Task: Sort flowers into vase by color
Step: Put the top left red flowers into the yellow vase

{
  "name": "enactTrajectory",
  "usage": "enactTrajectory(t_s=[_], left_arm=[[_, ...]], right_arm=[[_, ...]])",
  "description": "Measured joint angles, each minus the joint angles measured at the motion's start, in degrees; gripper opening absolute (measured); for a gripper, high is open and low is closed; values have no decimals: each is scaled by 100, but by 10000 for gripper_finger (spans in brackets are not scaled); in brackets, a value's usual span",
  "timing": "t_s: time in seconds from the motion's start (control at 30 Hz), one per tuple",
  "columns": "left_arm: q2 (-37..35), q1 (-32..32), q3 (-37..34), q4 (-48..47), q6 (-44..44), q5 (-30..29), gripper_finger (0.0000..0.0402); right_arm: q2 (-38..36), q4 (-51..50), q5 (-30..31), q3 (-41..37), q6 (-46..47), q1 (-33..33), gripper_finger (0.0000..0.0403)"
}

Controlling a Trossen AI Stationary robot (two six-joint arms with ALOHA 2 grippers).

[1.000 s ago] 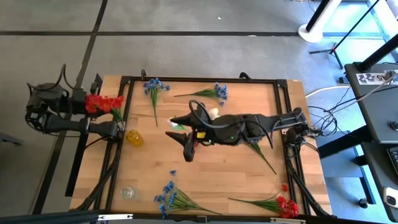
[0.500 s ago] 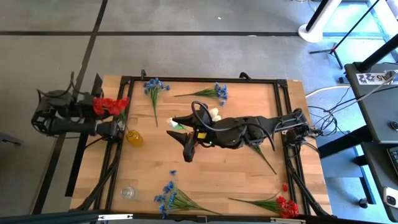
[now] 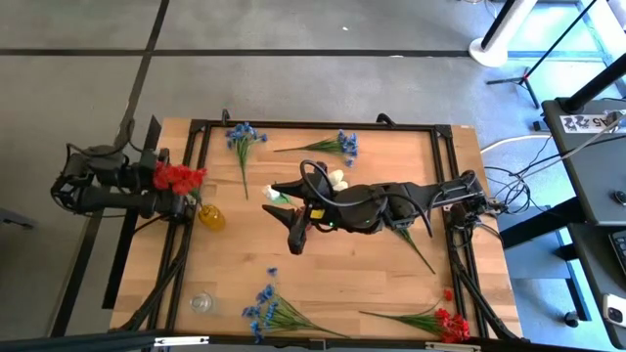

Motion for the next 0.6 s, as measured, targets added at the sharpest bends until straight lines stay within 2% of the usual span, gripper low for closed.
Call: enactTrajectory(t_s=[0.13,0.27,0.47,0.53,0.6], left_arm=[[-3,0,37,-81,-418,346,116],[116,0,302,-362,-1009,250,138],[733,1,815,-1344,-1408,308,165],[928,2,828,-1563,-1788,342,172],[1143,2,828,-1822,-2053,634,180]], right_arm=[[-10,8,106,0,-129,-7,225],[-71,25,112,-4,-244,-7,225],[-109,-3,101,-4,-374,-7,225],[-109,-14,97,-4,-418,-7,225],[-109,-1,99,-2,-426,-7,225]])
